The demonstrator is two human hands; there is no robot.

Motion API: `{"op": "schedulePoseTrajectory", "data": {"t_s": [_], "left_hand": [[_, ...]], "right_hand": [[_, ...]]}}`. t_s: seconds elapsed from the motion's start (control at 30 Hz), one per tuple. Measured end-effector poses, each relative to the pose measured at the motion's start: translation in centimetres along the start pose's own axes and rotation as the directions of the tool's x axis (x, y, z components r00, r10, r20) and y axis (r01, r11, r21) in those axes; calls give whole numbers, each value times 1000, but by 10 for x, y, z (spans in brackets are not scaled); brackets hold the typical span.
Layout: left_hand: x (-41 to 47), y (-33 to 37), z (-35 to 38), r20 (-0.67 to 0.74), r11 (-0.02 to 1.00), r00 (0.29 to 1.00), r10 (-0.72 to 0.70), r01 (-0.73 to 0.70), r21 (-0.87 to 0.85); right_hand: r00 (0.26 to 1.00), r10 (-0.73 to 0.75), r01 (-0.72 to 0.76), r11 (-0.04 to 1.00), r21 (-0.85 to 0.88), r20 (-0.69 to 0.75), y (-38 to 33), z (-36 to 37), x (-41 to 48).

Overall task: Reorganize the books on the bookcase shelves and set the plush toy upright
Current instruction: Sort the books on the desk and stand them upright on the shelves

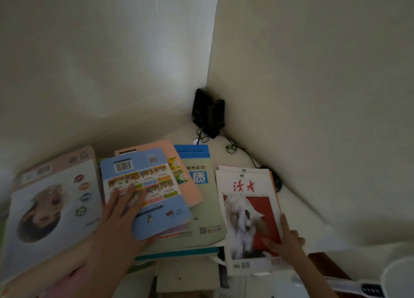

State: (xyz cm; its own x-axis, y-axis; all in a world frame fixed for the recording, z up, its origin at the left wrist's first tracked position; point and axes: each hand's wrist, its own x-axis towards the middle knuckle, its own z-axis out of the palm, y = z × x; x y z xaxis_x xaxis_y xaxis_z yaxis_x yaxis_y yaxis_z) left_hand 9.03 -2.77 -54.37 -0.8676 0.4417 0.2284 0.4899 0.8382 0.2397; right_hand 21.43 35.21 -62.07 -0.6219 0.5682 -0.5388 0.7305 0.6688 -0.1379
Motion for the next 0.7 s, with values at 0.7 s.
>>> {"op": "schedulePoseTrajectory", "data": {"t_s": [0.7], "left_hand": [[8,11,-6,111,984,990,91,-71,-166]], "right_hand": [[822,-570,324,497,805,21,-257,-80,-73]]}}
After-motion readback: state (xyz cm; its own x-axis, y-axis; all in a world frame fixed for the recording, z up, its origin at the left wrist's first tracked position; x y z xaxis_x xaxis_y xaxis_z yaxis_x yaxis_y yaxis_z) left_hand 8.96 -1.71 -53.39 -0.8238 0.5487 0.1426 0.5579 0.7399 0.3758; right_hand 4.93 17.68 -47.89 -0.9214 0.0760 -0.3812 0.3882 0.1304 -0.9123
